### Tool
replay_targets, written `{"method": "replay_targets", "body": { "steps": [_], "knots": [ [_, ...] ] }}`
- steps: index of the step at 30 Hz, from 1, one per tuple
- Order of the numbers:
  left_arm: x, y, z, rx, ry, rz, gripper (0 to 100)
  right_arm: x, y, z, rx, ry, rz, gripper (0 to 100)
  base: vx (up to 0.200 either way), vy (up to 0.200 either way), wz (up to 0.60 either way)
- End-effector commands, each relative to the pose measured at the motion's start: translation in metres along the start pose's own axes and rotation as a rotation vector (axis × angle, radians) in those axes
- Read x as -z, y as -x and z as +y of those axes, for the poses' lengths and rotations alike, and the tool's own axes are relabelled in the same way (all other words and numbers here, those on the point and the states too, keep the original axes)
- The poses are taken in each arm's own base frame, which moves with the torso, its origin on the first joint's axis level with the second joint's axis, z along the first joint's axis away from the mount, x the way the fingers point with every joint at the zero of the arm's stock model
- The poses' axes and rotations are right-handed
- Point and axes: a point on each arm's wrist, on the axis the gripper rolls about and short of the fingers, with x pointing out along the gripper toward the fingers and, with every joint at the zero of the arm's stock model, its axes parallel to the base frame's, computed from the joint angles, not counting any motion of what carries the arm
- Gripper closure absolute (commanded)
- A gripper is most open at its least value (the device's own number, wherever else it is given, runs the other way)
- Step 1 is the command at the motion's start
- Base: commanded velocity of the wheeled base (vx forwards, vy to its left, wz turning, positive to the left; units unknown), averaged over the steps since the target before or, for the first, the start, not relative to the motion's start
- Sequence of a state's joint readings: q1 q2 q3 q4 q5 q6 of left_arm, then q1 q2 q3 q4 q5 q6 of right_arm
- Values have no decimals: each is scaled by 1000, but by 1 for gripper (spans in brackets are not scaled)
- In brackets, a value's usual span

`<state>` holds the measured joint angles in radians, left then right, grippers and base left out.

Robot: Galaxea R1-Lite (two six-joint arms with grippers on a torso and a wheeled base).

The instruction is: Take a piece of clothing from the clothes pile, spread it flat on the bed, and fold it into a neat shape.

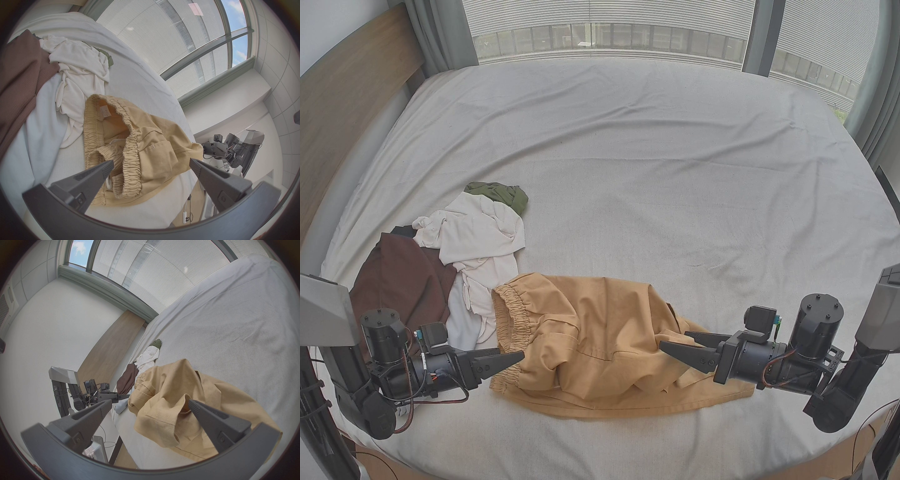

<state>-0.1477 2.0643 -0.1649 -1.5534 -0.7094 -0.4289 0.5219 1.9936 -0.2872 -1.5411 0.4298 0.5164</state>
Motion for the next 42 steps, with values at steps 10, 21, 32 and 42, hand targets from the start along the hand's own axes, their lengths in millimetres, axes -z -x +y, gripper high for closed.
{"method": "replay_targets", "body": {
  "steps": [10, 21, 32, 42],
  "knots": [
    [0, -32, 3, 34, -30, 14, 0, -6, 2, 3, -10, 6, -25, 0, 0, 0, 0],
    [-5, -49, -11, 73, -18, -5, 0, -7, 2, 4, -11, 5, -29, 0, 0, 0, 0],
    [-26, -39, -43, 139, -40, -87, 0, -7, 2, 4, -9, 8, -30, 0, 0, 0, 0],
    [-29, -39, -45, 154, -8, -90, 0, -6, 1, 6, -16, 9, -27, 0, 0, 0, 0]
  ]
}}
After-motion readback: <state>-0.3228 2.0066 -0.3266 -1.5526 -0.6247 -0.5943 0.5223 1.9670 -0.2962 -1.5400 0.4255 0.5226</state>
